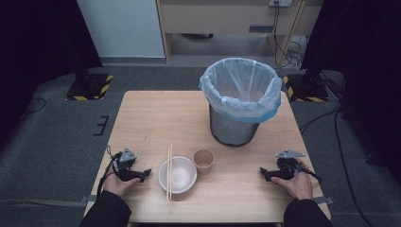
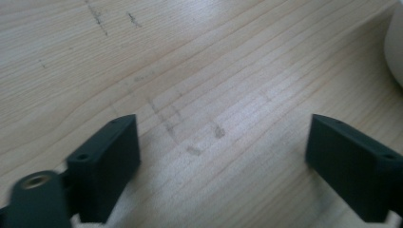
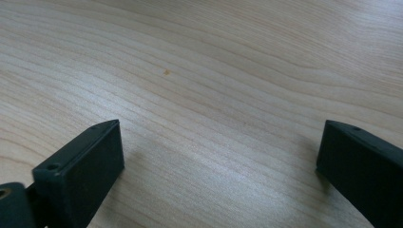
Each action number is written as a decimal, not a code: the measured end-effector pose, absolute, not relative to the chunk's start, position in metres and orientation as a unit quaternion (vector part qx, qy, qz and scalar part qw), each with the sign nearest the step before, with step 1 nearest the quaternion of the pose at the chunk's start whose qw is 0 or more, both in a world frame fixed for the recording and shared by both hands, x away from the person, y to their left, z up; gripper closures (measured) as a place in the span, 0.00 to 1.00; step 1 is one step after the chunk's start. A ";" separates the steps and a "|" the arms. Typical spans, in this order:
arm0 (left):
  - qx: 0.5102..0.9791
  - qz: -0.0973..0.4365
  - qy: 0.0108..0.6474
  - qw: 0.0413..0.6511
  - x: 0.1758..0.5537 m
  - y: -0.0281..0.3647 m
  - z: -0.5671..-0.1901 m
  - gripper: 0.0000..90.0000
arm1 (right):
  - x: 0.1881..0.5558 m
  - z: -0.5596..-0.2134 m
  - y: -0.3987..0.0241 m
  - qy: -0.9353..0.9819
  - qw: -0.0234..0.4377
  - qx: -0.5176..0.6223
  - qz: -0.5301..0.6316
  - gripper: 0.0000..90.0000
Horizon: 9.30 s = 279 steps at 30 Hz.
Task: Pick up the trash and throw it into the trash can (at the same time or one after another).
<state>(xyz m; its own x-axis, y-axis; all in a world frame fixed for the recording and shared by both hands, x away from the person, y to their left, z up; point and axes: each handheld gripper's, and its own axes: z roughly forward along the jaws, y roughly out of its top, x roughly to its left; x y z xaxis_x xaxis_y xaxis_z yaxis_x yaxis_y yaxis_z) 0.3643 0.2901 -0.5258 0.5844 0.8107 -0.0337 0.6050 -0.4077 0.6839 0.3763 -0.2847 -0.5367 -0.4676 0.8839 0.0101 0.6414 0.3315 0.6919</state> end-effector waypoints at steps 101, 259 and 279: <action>0.818 0.108 0.441 0.353 0.336 0.187 -0.488 0.88 | 0.374 -0.536 -0.291 0.789 0.193 0.480 0.330 0.09; 0.691 0.258 0.290 0.610 0.499 0.005 -0.237 0.88 | 0.373 -0.538 -0.291 0.792 0.194 0.468 0.340 0.08; 0.710 0.231 0.302 0.593 0.525 -0.012 -0.252 0.88 | 0.373 -0.538 -0.291 0.792 0.192 0.468 0.340 0.07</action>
